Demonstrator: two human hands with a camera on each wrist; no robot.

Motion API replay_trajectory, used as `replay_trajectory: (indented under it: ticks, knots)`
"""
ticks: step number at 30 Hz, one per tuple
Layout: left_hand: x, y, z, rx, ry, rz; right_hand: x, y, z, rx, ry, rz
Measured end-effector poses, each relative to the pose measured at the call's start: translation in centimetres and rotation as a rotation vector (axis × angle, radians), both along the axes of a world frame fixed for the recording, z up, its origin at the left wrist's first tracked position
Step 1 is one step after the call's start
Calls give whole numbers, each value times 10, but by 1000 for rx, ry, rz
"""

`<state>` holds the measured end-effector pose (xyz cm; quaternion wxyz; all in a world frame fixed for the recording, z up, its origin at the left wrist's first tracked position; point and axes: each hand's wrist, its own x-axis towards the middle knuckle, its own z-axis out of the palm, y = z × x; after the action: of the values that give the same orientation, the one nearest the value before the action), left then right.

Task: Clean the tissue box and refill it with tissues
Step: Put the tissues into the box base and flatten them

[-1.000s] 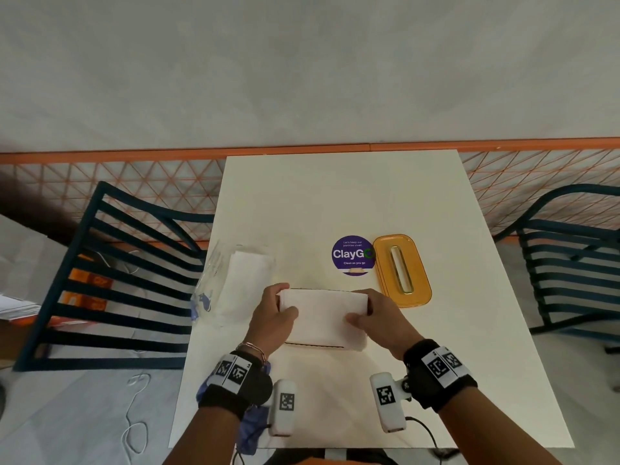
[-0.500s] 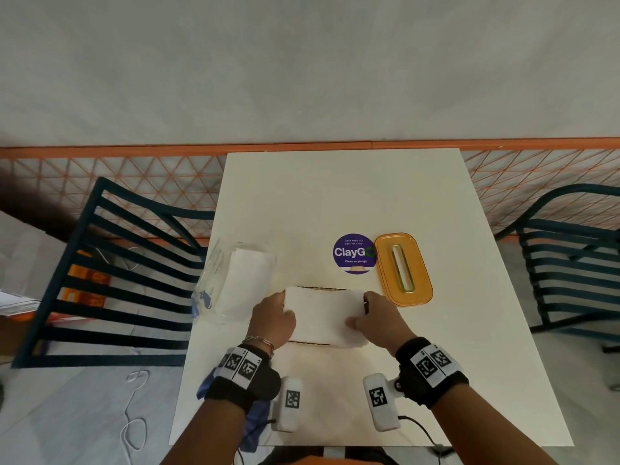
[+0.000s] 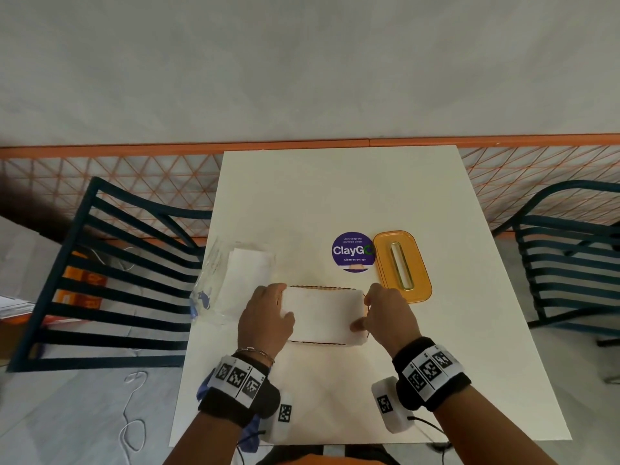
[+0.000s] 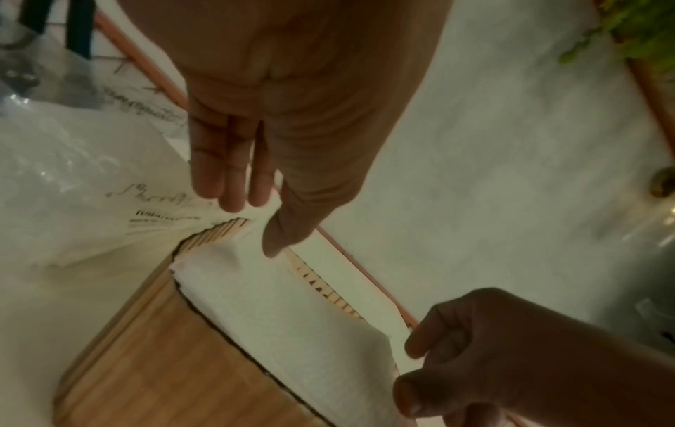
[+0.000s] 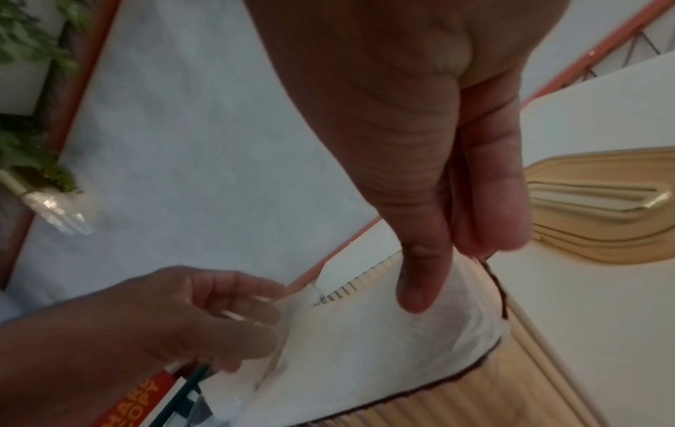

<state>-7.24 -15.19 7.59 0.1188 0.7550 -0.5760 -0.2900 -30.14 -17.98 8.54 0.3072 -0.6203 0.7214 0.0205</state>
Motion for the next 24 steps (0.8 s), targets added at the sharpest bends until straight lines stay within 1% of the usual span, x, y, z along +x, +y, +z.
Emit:
replay_trajectory:
  ticks: [1,3,5,7,10,14,17,21,23,24]
  knots:
    - [-1,2,0,-42,5,-70,-1,2,1,-47,5,47]
    - [-2,4,-1,-59,33,-226,-2,5,1,-108,-12,213]
    - [-4,5,-5,9,9,-371,0,9,-2,-99,-25,406]
    - [-6,2,-11,79,-13,-441,2,11,-3,-82,-1,493]
    - [-8,-3,-18,106,-65,-479,7,7,-6,-114,51,516]
    - [-13,-6,-27,103,-97,-477,11,5,-12,-128,167,569]
    - [-13,-8,-32,105,-100,-470,16,4,-16,-136,207,570]
    - [-18,-10,-31,59,-126,-499,20,6,-18,-160,245,589]
    - [-14,-11,-28,63,-83,-491,19,8,-18,-166,230,581]
    - [-9,-13,-24,58,-26,-450,17,7,-17,-167,205,565]
